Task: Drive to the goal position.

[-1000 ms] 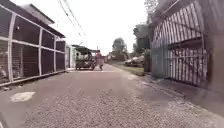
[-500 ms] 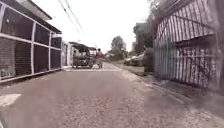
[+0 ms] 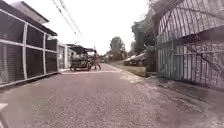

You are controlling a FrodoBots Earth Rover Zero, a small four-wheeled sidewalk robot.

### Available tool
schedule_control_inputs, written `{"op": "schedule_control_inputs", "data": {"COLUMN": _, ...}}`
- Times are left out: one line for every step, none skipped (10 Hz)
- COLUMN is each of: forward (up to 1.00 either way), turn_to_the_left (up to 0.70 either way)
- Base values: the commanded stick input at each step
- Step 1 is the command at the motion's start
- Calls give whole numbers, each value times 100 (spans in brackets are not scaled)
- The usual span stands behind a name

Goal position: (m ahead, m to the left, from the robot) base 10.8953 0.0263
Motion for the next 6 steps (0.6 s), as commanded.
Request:
{"op": "schedule_control_inputs", "data": {"forward": 70, "turn_to_the_left": 0}}
{"op": "schedule_control_inputs", "data": {"forward": 70, "turn_to_the_left": 0}}
{"op": "schedule_control_inputs", "data": {"forward": 70, "turn_to_the_left": 0}}
{"op": "schedule_control_inputs", "data": {"forward": 70, "turn_to_the_left": 3}}
{"op": "schedule_control_inputs", "data": {"forward": 70, "turn_to_the_left": 5}}
{"op": "schedule_control_inputs", "data": {"forward": 70, "turn_to_the_left": 29}}
